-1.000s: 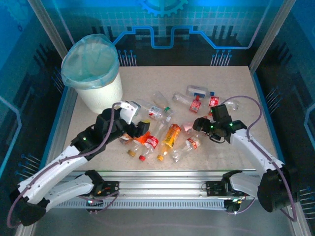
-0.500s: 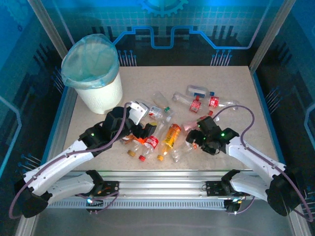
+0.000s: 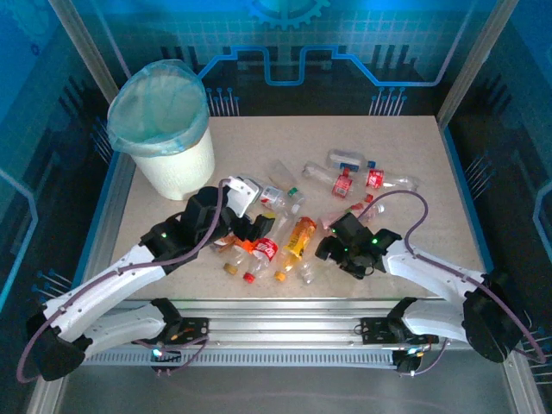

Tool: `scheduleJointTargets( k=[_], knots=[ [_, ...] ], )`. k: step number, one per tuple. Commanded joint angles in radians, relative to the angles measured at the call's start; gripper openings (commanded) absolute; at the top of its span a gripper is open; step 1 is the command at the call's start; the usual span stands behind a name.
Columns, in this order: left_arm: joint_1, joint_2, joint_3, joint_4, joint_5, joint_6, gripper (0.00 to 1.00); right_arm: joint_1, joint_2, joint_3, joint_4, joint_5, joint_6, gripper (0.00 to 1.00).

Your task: Put the plastic bottles in the bin

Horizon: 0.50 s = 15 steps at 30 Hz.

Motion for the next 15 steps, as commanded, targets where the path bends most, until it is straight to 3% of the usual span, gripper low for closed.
scheduleJointTargets(
  k=[1, 9, 15],
  knots=[
    [-0.009, 0.000, 0.019, 0.026, -0.022, -0.007, 0.88, 0.018, 0.045, -0.035, 0.010, 0.004, 0.033, 0.86],
    [-0.009, -0.006, 0.012, 0.034, -0.048, -0.009, 0.88, 0.018, 0.136, -0.030, 0.057, -0.038, 0.007, 0.86],
    [-0.008, -0.006, 0.010, 0.036, -0.048, -0.018, 0.88, 0.021, 0.130, -0.038, 0.056, -0.038, 0.002, 0.72]
  ],
)
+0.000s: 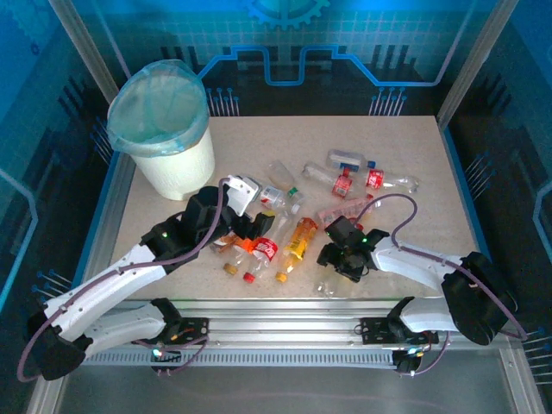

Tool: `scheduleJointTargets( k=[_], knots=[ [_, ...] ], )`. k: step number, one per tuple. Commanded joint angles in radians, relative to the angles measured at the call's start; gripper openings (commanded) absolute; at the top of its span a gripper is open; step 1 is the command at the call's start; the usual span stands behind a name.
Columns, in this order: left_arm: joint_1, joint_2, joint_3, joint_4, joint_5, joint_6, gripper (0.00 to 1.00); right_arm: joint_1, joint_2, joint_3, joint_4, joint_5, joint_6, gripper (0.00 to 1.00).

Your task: Put the plastic bottles in the bin

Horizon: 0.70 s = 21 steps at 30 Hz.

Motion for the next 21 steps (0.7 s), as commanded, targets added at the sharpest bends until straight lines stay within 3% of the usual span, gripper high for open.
scheduleJointTargets(
  k=[1, 7, 12, 17, 21],
  knots=[
    [-0.008, -0.009, 0.011, 0.023, -0.018, -0.018, 0.89, 0.022, -0.006, -0.014, 0.008, -0.022, 0.009, 0.70],
    [-0.009, -0.010, 0.024, 0.032, -0.032, -0.041, 0.89, 0.050, -0.152, -0.036, -0.086, 0.066, -0.001, 0.56],
    [-0.008, -0.008, 0.042, 0.048, -0.054, -0.079, 0.91, 0.072, -0.322, -0.047, -0.150, 0.130, -0.045, 0.38],
    [-0.008, 0.008, 0.109, 0.026, -0.030, -0.146, 0.94, 0.112, -0.491, -0.010, -0.187, 0.202, -0.148, 0.40],
    [-0.008, 0.048, 0.187, -0.002, 0.060, -0.221, 0.94, 0.126, -0.585, 0.041, -0.085, 0.189, -0.357, 0.40]
  ],
)
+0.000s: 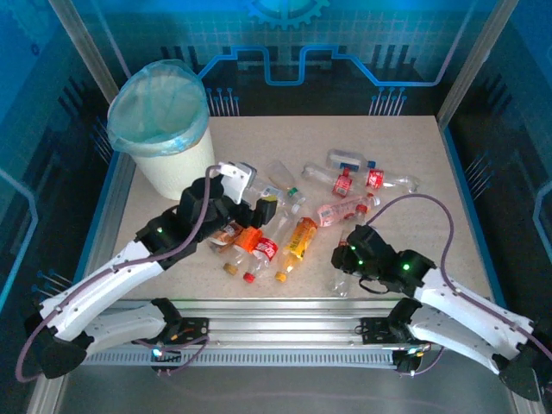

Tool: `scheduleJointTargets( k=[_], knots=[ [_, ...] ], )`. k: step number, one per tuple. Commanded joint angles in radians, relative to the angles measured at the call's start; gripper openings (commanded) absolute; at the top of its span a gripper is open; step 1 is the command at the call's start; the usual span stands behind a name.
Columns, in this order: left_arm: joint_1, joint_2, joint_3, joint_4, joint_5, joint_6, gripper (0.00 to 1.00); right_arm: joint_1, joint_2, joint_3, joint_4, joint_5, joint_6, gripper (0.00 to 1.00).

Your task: Put the plastic bottles in the bin

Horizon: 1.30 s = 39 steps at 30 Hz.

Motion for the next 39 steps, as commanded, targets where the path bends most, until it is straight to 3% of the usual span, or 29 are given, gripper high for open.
scheduleJointTargets(
  k=[1, 6, 10, 14, 18, 21, 34, 39],
  knots=[
    [-0.008, 0.039, 0.091, -0.018, 0.100, -0.097, 0.94, 0.018, -0.058, 0.069, 0.098, 0.009, -0.240, 0.41],
    [-0.006, 0.116, 0.203, -0.064, 0.290, -0.176, 0.94, 0.021, -0.065, 0.135, 0.267, -0.211, -0.556, 0.46],
    [-0.008, 0.157, 0.262, -0.064, 0.415, -0.216, 0.94, 0.021, -0.026, 0.205, 0.319, -0.369, -0.715, 0.44],
    [-0.008, 0.171, 0.273, -0.031, 0.485, -0.254, 0.93, 0.023, 0.033, 0.265, 0.337, -0.501, -0.798, 0.44],
    [-0.007, 0.173, 0.250, 0.040, 0.530, -0.309, 0.91, 0.026, 0.084, 0.293, 0.329, -0.538, -0.801, 0.45],
    [-0.004, 0.175, 0.242, 0.049, 0.534, -0.346, 0.83, 0.038, 0.097, 0.292, 0.328, -0.547, -0.799, 0.45],
    [0.000, 0.174, 0.217, 0.066, 0.462, -0.377, 0.29, 0.068, 0.075, 0.286, 0.340, -0.490, -0.809, 0.50],
    [0.008, 0.168, 0.227, 0.069, 0.379, -0.351, 0.09, 0.066, 0.074, 0.293, 0.327, -0.348, -0.800, 0.68]
  ],
)
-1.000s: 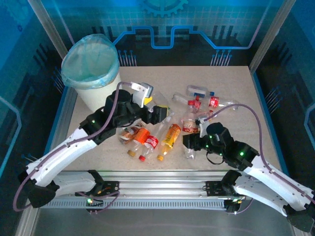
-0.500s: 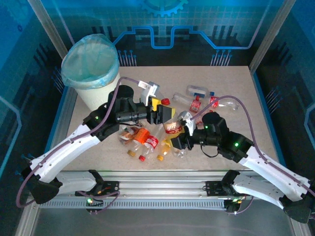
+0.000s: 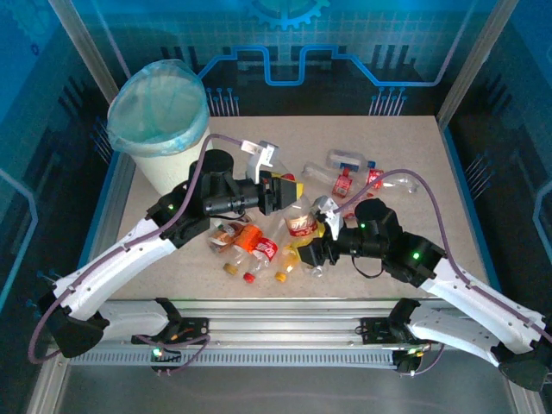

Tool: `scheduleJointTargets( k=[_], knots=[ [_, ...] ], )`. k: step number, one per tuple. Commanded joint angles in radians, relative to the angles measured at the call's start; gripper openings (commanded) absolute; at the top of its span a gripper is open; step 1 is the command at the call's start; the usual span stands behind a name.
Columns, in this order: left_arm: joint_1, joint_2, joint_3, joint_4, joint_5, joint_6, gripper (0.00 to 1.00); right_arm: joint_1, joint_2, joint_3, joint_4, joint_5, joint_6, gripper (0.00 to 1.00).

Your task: Put the plastic bottles in the bin

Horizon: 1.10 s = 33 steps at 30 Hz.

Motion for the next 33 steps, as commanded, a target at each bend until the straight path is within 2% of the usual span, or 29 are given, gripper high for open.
scheduleJointTargets(
  k=[1, 4, 8, 13, 17, 21, 25, 29, 33],
  knots=[
    [0.012, -0.009, -0.002, 0.007, -0.118, 0.028, 0.03, 0.018, -0.017, 0.025, 0.026, 0.128, -0.010, 0.75],
    [0.033, -0.031, 0.001, 0.013, -0.201, 0.026, 0.00, 0.018, -0.021, 0.025, 0.050, 0.198, -0.011, 0.91],
    [0.108, -0.062, 0.033, 0.007, -0.279, 0.042, 0.00, 0.018, -0.020, 0.072, 0.078, 0.319, 0.002, 0.99],
    [0.273, -0.071, 0.148, -0.037, -0.395, 0.104, 0.00, 0.018, -0.016, 0.126, 0.107, 0.425, 0.009, 1.00],
    [0.391, -0.051, 0.238, -0.017, -0.491, 0.214, 0.00, 0.017, 0.018, 0.147, 0.178, 0.455, 0.017, 1.00],
    [0.516, 0.011, 0.333, 0.017, -0.535, 0.318, 0.00, 0.018, 0.137, 0.254, 0.164, 0.441, 0.047, 1.00],
    [0.645, 0.097, 0.469, 0.029, -0.512, 0.316, 0.00, 0.020, 0.274, 0.399, 0.107, 0.378, 0.100, 1.00],
    [0.733, 0.171, 0.576, 0.036, -0.474, 0.241, 0.00, 0.037, 0.374, 0.481, 0.081, 0.336, 0.148, 1.00],
    [0.787, 0.231, 0.604, 0.091, -0.530, 0.254, 0.00, 0.070, 0.448, 0.539, 0.040, 0.327, 0.169, 1.00]
  ],
)
